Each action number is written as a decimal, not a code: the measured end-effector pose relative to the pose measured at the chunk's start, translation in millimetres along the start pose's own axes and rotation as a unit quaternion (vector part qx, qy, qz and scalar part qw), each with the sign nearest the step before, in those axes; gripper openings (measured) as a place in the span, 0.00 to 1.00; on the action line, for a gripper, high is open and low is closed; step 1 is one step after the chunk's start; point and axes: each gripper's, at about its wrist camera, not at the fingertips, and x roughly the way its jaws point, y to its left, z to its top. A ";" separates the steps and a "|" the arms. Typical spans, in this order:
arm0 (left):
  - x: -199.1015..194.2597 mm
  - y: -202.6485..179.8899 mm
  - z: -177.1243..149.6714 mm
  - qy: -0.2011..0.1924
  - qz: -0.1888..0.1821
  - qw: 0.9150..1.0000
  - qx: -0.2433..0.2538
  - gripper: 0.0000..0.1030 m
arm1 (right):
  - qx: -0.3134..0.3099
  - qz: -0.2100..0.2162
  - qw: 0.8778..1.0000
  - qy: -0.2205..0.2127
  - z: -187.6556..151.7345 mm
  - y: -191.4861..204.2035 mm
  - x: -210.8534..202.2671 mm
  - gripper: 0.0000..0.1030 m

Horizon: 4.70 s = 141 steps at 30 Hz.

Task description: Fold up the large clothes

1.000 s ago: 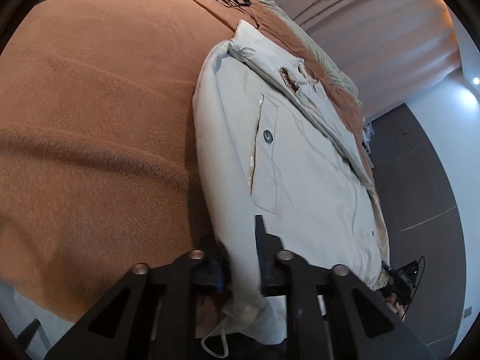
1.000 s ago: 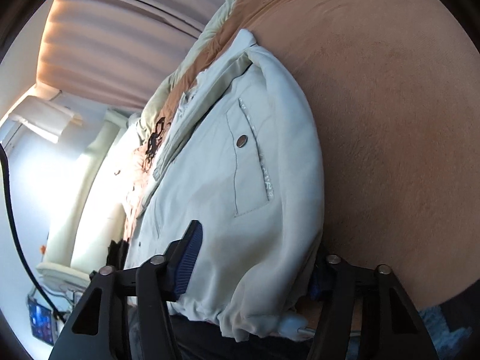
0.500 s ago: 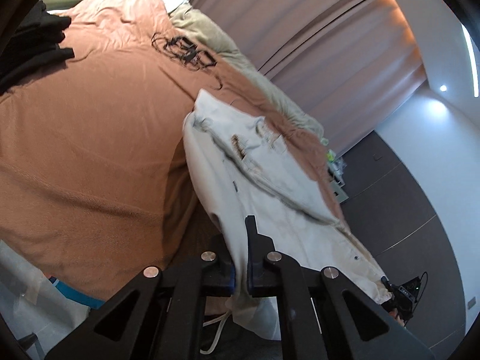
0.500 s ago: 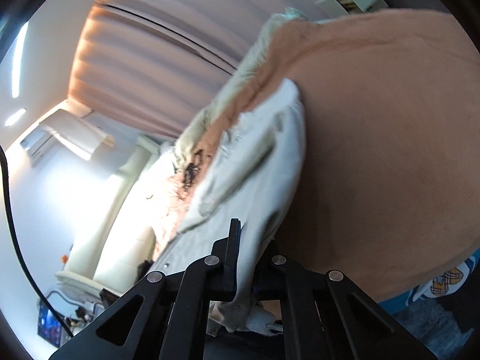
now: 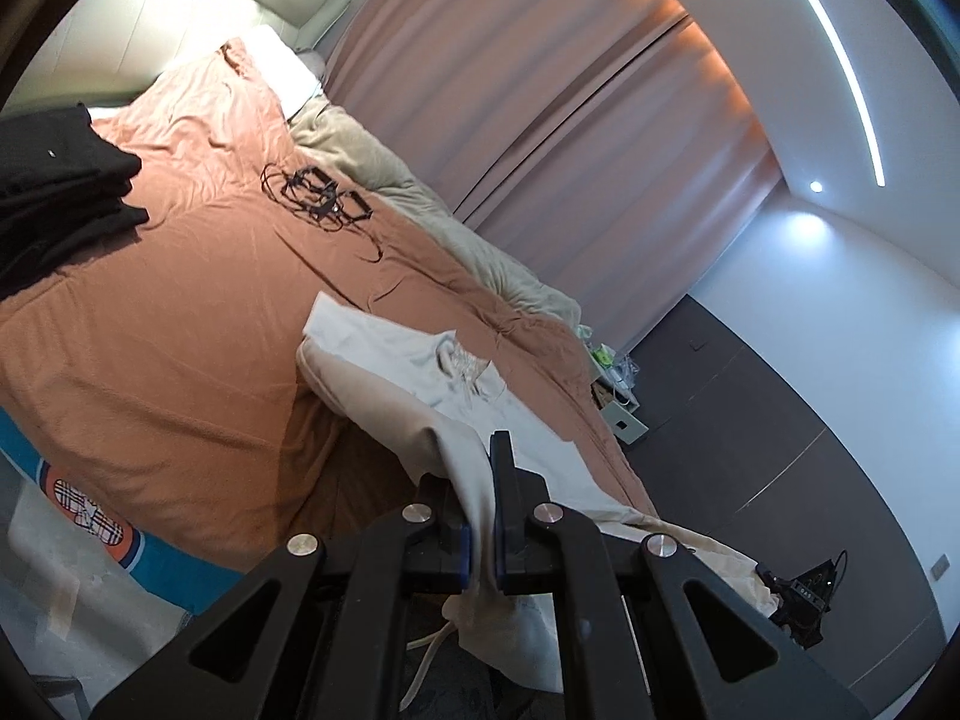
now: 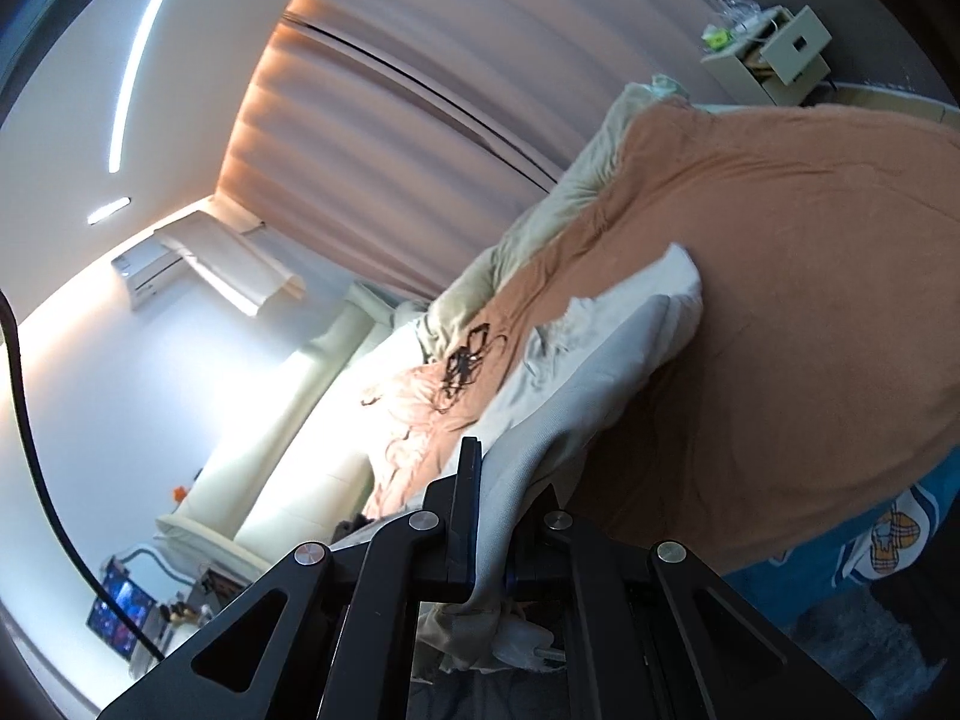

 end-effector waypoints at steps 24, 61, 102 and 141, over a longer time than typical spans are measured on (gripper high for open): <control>6.6 -16.7 45.3 -0.030 -0.003 0.999 0.012 0.07 | 0.015 0.000 1.000 -0.027 35.2 23.2 6.0 0.06; 308.2 110.2 104.6 0.131 0.127 0.982 -0.050 0.07 | 0.047 -0.165 0.985 0.029 144.1 -108.0 273.8 0.10; 229.4 129.6 49.1 0.144 0.220 0.965 -0.007 0.83 | -0.169 -0.267 0.900 0.301 -6.7 5.3 457.7 0.77; 188.5 178.3 -29.9 0.158 0.170 0.957 -0.175 0.69 | -0.224 -0.334 0.871 0.284 -27.3 -15.8 527.2 0.02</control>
